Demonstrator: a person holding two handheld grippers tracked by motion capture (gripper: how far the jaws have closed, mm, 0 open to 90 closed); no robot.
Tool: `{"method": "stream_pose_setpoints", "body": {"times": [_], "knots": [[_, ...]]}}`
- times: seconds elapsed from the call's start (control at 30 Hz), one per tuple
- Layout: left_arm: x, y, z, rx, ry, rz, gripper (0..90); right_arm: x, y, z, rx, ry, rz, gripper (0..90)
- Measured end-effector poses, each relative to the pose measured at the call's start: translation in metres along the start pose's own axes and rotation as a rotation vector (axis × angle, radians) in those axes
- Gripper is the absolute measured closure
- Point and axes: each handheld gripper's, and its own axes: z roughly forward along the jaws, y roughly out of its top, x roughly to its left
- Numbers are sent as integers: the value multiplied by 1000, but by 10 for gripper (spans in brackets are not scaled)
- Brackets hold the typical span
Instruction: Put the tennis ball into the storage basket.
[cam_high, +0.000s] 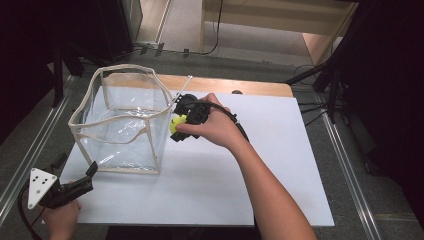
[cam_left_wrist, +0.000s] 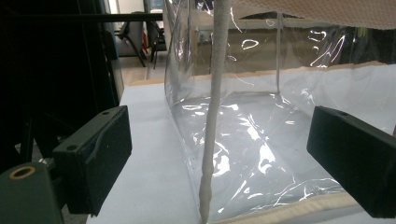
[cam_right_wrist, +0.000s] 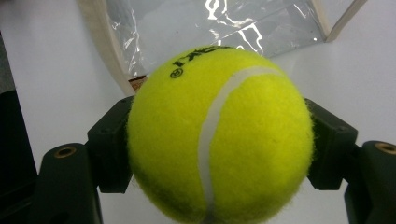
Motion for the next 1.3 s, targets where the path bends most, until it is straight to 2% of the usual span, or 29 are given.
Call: {"method": "stream_pose_setpoints", "body": {"times": [0.23, 0.33, 0.43, 0.7, 1.03, 1.3], "knots": [[0, 0, 0, 1, -1, 1, 69, -1, 3, -7, -4, -3, -8, 239], [0, 0, 0, 0, -1, 1, 69, -2, 5, -10, -10, -2, 8, 240], [0, 0, 0, -1, -2, 1, 69, -4, 6, -14, -6, -7, -3, 239], [0, 0, 0, 1, -1, 2, 69, -7, 9, -20, -17, 3, 12, 239], [0, 0, 0, 4, 0, 2, 69, -6, 16, -29, -19, -3, -12, 241], [1, 0, 0, 1, 0, 1, 69, -7, 20, -34, -30, -7, -1, 240]]}}
